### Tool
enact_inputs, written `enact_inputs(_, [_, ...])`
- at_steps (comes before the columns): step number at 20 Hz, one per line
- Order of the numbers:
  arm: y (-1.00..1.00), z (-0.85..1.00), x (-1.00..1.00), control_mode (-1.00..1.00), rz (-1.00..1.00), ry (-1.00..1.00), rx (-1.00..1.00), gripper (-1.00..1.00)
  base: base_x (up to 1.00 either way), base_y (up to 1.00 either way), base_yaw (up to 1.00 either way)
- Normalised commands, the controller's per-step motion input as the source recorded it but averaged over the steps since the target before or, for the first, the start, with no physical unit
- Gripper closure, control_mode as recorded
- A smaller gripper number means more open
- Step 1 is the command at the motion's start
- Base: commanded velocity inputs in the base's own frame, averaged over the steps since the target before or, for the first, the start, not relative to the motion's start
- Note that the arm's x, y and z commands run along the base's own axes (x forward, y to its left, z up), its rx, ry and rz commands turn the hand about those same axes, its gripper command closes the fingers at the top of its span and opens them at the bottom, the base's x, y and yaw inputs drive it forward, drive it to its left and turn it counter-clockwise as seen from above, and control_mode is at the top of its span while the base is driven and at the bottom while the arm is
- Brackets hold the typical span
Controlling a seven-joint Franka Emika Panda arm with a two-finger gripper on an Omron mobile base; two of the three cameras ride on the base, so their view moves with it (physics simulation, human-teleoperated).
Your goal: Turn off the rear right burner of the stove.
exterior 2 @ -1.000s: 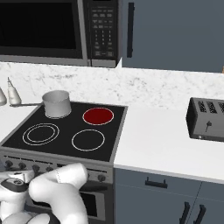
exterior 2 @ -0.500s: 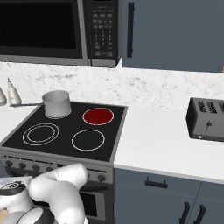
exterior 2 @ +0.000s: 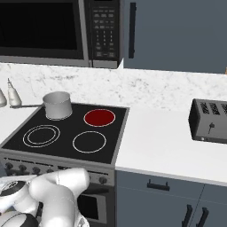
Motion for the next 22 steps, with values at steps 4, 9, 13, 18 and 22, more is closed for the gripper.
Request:
enact_inputs(4, [-0.14, 0.00, 0.29, -1.00, 0.00, 0.00, 0.00, -1.00, 0.00, 0.00, 0.00])
enact_inputs(9, [-0.33, -0.10, 0.18, -1.00, 0.00, -0.02, 0.00, -1.00, 0.00, 0.00, 0.00])
enact_inputs(13, [-0.39, -0.11, 0.15, -1.00, 0.00, -0.03, 0.00, -1.00, 0.00, 0.00, 0.00])
enact_inputs(18, [-0.09, 0.00, 0.38, -1.00, 0.00, -0.01, 0.00, -1.00, 0.00, 0.00, 0.00])
enact_inputs(22, [0.00, 0.00, 0.26, -1.00, 0.00, -0.01, 0.00, -1.00, 0.00, 0.00, 0.00])
